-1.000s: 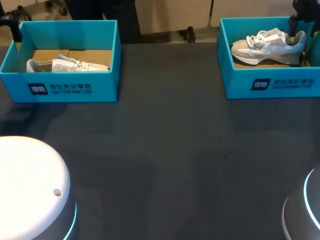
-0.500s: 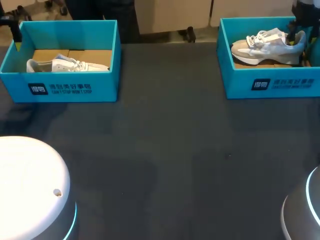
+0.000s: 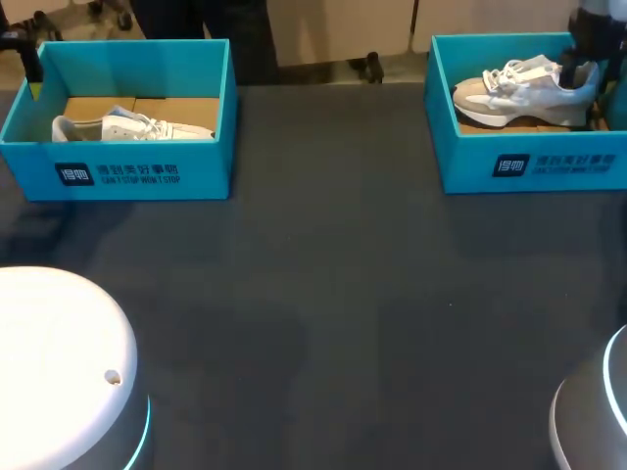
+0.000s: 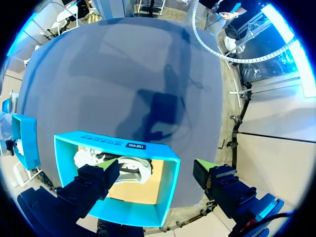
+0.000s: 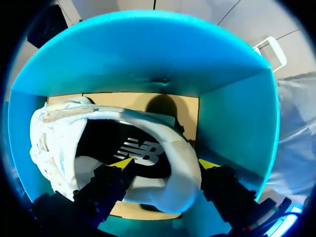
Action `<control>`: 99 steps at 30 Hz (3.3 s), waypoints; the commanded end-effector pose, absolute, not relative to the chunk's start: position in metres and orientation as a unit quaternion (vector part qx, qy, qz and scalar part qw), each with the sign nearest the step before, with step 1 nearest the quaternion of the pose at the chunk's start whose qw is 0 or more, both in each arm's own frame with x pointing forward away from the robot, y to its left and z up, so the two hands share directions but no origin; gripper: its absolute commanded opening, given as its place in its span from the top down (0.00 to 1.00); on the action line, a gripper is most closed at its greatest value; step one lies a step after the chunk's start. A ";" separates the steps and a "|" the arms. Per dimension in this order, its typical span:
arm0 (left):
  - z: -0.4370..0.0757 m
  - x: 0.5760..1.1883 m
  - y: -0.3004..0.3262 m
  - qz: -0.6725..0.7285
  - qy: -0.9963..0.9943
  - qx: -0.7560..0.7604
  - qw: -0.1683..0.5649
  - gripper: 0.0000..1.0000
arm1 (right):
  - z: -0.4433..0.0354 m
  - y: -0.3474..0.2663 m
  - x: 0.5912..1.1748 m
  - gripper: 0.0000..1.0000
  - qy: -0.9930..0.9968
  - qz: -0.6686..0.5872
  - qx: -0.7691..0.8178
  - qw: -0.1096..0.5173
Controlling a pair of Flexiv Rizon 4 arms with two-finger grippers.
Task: Take the shoe out of the shoebox, open the shoe tongue, remove and reinsert the insole, then place the shoe into the shoebox
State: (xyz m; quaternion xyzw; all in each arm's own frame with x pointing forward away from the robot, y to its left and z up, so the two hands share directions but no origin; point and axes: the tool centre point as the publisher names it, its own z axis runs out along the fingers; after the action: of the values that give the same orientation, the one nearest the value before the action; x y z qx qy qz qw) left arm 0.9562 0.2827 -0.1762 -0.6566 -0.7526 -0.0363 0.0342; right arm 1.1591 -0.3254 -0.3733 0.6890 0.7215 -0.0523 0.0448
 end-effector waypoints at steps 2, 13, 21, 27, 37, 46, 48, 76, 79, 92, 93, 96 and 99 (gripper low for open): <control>-0.176 0.956 0.283 -0.038 -0.752 -0.657 0.035 0.00 | -0.382 -0.325 1.168 0.25 0.719 -0.069 0.691 0.024; -0.176 0.956 0.283 -0.038 -0.752 -0.657 0.035 0.00 | -0.373 -0.321 1.162 0.51 0.716 -0.068 0.694 0.032; -0.176 0.956 0.283 -0.038 -0.752 -0.657 0.035 0.00 | -0.372 -0.320 1.162 0.46 0.715 -0.066 0.695 0.033; -0.176 0.956 0.283 -0.038 -0.752 -0.657 0.035 0.00 | -0.373 -0.325 1.165 0.00 0.713 -0.068 0.697 0.036; -0.176 0.956 0.283 -0.038 -0.752 -0.657 0.035 0.00 | -0.386 -0.323 1.171 0.00 0.714 -0.065 0.696 0.021; -0.176 0.956 0.283 -0.038 -0.752 -0.657 0.035 0.00 | -0.395 -0.319 1.168 0.32 0.714 -0.063 0.697 0.005; -0.176 0.956 0.283 -0.038 -0.752 -0.657 0.035 0.00 | -0.396 -0.319 1.166 0.73 0.711 -0.062 0.701 0.002; -0.176 0.956 0.283 -0.038 -0.752 -0.657 0.035 0.00 | -0.308 -0.329 1.155 1.00 0.683 -0.046 0.727 0.057; -0.176 0.956 0.283 -0.038 -0.752 -0.657 0.035 0.00 | -0.279 -0.331 1.152 1.00 0.684 -0.047 0.725 0.072; -0.176 0.956 0.283 -0.038 -0.752 -0.657 0.035 0.00 | -0.159 -0.328 1.122 1.00 0.688 -0.037 0.716 0.115; -0.176 0.956 0.283 -0.038 -0.752 -0.657 0.035 0.00 | -0.151 -0.326 1.118 1.00 0.692 -0.033 0.712 0.115; -0.176 0.956 0.283 -0.038 -0.752 -0.657 0.035 0.00 | -0.129 -0.317 1.105 1.00 0.698 -0.028 0.705 0.119; -0.176 0.956 0.283 -0.038 -0.752 -0.657 0.035 0.00 | -0.111 -0.311 1.093 1.00 0.697 -0.018 0.706 0.126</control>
State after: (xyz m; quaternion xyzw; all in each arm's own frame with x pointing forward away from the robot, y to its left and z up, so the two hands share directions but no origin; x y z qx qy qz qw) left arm 0.9562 0.2827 -0.1762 -0.6566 -0.7526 -0.0363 0.0342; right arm 1.1367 -0.3259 -0.1667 0.7083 0.6987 -0.0547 0.0849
